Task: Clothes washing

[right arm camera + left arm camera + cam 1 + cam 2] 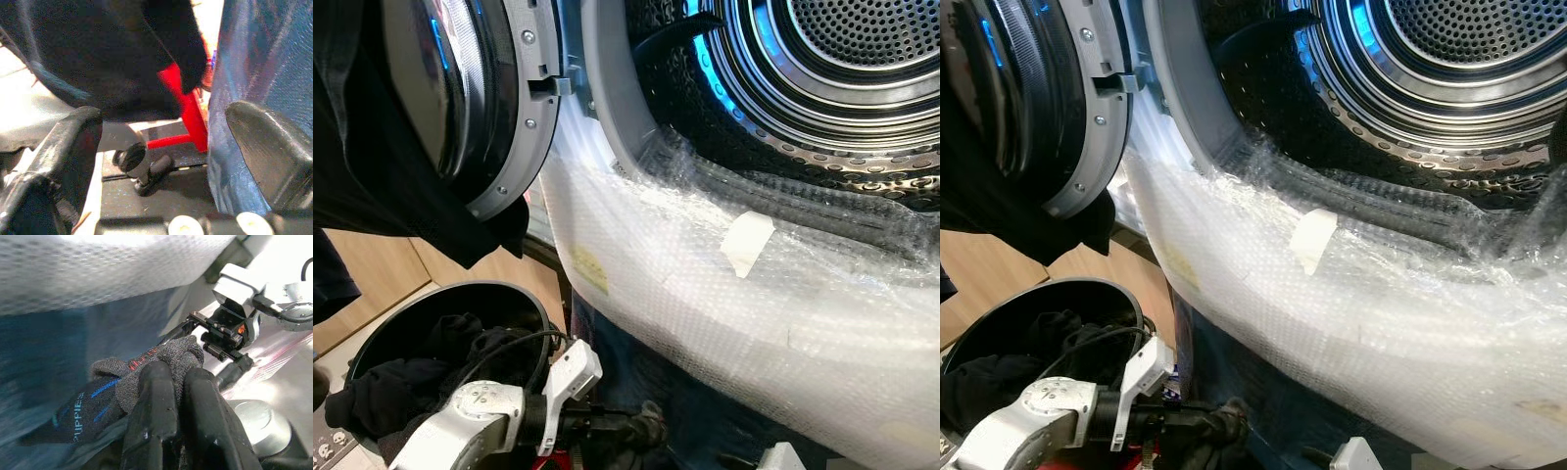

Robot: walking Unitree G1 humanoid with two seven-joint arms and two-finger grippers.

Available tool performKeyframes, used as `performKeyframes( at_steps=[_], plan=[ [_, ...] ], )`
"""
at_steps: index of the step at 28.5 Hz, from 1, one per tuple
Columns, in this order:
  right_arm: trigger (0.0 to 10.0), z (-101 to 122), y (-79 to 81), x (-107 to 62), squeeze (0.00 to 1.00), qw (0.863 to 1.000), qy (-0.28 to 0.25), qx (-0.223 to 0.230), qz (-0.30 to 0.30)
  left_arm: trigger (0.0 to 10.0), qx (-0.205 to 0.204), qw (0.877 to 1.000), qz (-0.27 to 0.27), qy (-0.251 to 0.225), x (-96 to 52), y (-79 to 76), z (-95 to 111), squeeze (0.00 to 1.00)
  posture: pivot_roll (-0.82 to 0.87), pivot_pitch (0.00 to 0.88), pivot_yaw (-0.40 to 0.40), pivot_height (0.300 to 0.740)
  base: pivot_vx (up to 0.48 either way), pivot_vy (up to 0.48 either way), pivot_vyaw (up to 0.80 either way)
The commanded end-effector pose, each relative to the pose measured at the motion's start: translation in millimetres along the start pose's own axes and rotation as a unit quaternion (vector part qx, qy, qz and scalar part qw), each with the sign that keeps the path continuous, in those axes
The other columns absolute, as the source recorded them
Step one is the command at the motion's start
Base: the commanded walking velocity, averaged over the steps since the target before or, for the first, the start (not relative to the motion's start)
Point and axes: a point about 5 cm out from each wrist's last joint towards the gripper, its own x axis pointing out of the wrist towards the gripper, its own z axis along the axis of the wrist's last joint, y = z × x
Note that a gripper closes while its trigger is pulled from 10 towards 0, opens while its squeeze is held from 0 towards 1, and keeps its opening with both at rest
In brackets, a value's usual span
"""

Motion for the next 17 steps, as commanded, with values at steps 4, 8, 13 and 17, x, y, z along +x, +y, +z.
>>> performKeyframes(
  at_steps=[4,8,13,17],
  plan=[
    [10.0,5,5.5,-2.5,0.00,1.000,-0.006,0.015,0.024,0.0,0.008,1.000,-0.009,-0.009,8.8,0.9,5,0.00,-0.02,0.023,-0.006,0.740,0.000,0.000,0.00],
    [10.0,16,10.0,-1.5,0.00,0.998,-0.030,0.028,0.056,0.0,0.013,1.000,-0.022,0.009,19.2,0.3,-4,0.00,-0.02,0.003,-0.012,0.740,0.000,0.000,0.00],
    [10.0,16,20.2,3.1,0.00,0.995,-0.012,0.029,0.097,0.0,0.013,1.000,-0.019,0.003,23.7,1.1,-3,0.00,-0.02,0.000,-0.017,0.740,0.000,0.000,0.00],
    [10.0,15,25.1,5.0,0.00,0.993,-0.001,0.032,0.116,0.0,0.013,1.000,-0.018,0.003,24.9,1.8,-4,0.00,-0.01,0.000,-0.019,0.740,0.000,0.000,0.00]
  ],
)
